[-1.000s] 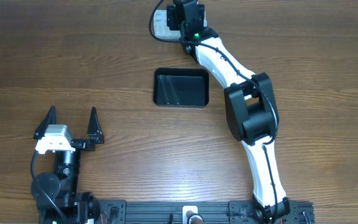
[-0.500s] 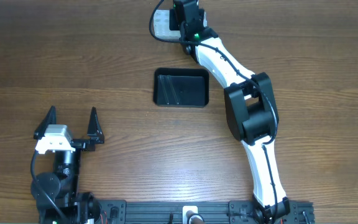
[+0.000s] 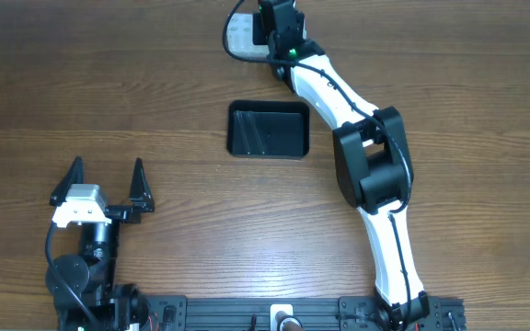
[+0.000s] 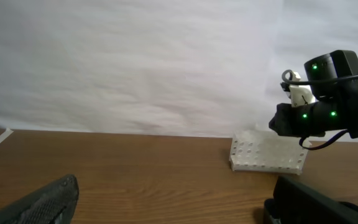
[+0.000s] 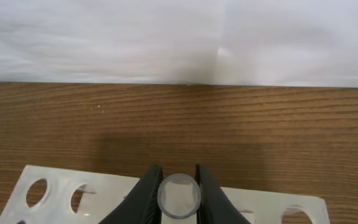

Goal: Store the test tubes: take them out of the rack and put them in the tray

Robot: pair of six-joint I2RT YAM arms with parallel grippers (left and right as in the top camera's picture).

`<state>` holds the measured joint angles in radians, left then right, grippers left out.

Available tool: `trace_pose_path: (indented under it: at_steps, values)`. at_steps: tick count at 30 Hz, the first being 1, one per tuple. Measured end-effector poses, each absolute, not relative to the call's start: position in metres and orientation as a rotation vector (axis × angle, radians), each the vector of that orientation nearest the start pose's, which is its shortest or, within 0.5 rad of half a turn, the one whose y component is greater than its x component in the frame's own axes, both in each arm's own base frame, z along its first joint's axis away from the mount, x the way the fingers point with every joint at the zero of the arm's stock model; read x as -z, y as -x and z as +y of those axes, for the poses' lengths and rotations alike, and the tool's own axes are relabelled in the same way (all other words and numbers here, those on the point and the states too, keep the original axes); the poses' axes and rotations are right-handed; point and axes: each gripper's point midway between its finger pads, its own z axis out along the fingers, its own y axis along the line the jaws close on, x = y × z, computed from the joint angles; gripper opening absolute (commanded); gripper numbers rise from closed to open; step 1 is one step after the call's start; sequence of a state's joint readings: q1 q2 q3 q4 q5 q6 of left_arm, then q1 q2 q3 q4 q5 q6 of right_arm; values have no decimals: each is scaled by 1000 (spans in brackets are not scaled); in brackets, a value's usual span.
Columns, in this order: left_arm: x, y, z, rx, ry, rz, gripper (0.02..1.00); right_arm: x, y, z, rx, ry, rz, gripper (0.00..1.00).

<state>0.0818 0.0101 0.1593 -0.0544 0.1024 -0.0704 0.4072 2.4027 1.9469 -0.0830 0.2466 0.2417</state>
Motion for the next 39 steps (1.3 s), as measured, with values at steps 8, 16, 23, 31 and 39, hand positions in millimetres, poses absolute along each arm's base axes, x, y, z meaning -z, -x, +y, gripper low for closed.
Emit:
trace_pose_path:
  at_steps: [8, 16, 23, 31, 39]
  values:
    - [-235, -234, 2, 66, 29, 1477, 998, -114, -630, 226, -128, 32, 2094, 108]
    - [-235, -234, 2, 66, 29, 1476, 998, -128, -624, 223, -117, 47, 2105, 102]
    - [-235, -234, 2, 66, 29, 1476, 998, -258, -604, 215, -163, 41, 1937, 99]
    - [-235, -234, 2, 66, 29, 1476, 998, -358, -535, 200, -209, 87, 1929, 56]
    - [-235, -234, 2, 66, 29, 1477, 998, -217, -493, 212, -238, 215, 2427, 47]
